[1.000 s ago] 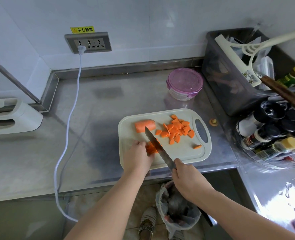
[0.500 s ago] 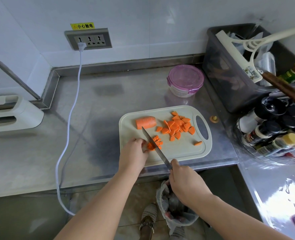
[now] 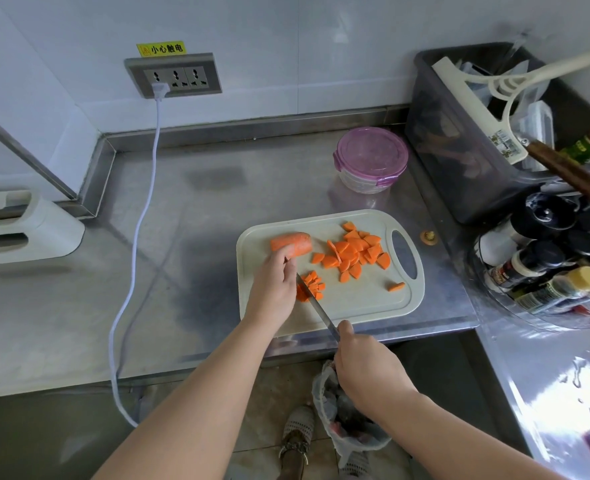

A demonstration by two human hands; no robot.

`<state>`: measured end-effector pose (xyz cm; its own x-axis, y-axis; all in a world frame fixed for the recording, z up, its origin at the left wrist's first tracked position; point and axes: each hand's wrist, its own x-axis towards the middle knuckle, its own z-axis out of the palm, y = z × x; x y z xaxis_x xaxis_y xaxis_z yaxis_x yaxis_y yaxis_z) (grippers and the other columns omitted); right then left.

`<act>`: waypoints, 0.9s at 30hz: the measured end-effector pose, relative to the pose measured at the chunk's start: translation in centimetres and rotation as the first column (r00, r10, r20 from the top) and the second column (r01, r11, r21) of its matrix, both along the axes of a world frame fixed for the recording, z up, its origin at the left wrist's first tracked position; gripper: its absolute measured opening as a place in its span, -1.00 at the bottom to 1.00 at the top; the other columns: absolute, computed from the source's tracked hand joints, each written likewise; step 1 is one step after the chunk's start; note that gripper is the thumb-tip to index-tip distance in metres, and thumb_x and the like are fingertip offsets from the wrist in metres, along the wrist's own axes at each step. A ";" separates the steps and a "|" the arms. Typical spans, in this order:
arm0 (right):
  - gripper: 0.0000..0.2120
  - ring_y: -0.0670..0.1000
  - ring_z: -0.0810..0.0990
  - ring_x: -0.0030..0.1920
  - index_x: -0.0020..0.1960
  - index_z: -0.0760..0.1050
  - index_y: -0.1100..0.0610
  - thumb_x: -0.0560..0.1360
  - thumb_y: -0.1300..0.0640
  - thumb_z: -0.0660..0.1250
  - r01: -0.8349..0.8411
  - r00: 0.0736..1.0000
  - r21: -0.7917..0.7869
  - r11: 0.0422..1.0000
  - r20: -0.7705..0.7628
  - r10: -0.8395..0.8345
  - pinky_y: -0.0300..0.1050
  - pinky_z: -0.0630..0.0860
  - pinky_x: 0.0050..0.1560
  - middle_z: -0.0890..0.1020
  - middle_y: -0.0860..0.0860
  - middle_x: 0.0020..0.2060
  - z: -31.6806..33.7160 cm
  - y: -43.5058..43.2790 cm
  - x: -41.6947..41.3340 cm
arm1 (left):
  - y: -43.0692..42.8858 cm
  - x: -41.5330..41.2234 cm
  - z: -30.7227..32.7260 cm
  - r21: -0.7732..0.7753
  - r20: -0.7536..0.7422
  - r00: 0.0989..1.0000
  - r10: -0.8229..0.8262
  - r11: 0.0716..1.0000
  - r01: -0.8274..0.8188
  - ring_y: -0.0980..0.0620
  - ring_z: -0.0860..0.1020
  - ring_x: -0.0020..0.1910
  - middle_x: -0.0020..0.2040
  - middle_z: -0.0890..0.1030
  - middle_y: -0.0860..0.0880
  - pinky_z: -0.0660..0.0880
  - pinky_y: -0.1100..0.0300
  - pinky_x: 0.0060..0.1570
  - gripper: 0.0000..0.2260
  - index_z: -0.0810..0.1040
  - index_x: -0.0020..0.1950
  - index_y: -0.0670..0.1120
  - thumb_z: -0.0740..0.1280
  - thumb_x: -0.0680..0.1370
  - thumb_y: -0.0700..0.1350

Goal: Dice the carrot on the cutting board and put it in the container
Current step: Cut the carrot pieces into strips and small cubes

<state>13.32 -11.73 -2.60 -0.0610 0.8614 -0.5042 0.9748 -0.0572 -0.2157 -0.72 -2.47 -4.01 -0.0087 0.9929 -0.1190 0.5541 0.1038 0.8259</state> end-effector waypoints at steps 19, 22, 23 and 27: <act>-0.67 0.04 0.54 -0.26 0.34 0.22 0.12 0.59 0.25 0.12 0.027 0.998 -0.149 0.988 -0.044 -0.034 -0.14 0.39 -0.42 0.56 0.04 -0.19 -0.8 1.6 0.7 | 0.6 -0.7 -1.3 -0.104 -0.034 0.999 -0.028 0.994 0.024 0.09 0.44 0.29 0.31 0.49 0.06 0.28 0.32 0.15 -0.67 0.38 0.41 -0.03 0.14 0.65 -0.03; -0.79 0.10 0.58 -0.18 0.24 0.26 0.14 0.61 0.26 0.09 0.041 0.992 -0.161 0.986 -0.112 -0.060 -0.16 0.36 -0.43 0.55 0.08 -0.15 -0.4 2.2 1.1 | -1.3 -1.2 -1.5 0.063 -0.116 0.988 0.098 0.994 -0.091 0.03 0.52 0.18 0.22 0.54 0.02 0.39 0.25 0.10 -0.72 0.45 0.33 -0.05 0.17 0.63 -0.08; -0.81 0.12 0.59 -0.14 0.23 0.27 0.15 0.62 0.25 0.09 0.034 0.991 -0.155 0.987 -0.124 -0.053 -0.14 0.41 -0.40 0.56 0.09 -0.13 -0.2 2.4 1.2 | -2.1 -1.4 -1.8 0.123 -0.185 0.978 0.100 0.989 -0.078 0.01 0.55 0.12 0.15 0.56 0.02 0.43 0.20 0.06 -0.76 0.49 0.26 -0.05 0.23 0.61 -0.09; -0.81 0.08 0.60 -0.06 0.22 0.31 0.12 0.62 0.22 0.09 0.030 0.988 -0.145 0.989 -0.148 -0.051 0.00 0.59 -0.07 0.59 0.10 -0.01 0.5 2.9 1.3 | -3.6 -1.0 -2.3 0.094 -0.513 0.854 -0.089 0.983 0.159 0.03 0.46 0.17 0.15 0.51 0.11 0.31 0.17 0.15 -0.74 0.49 0.21 0.04 0.31 0.54 0.05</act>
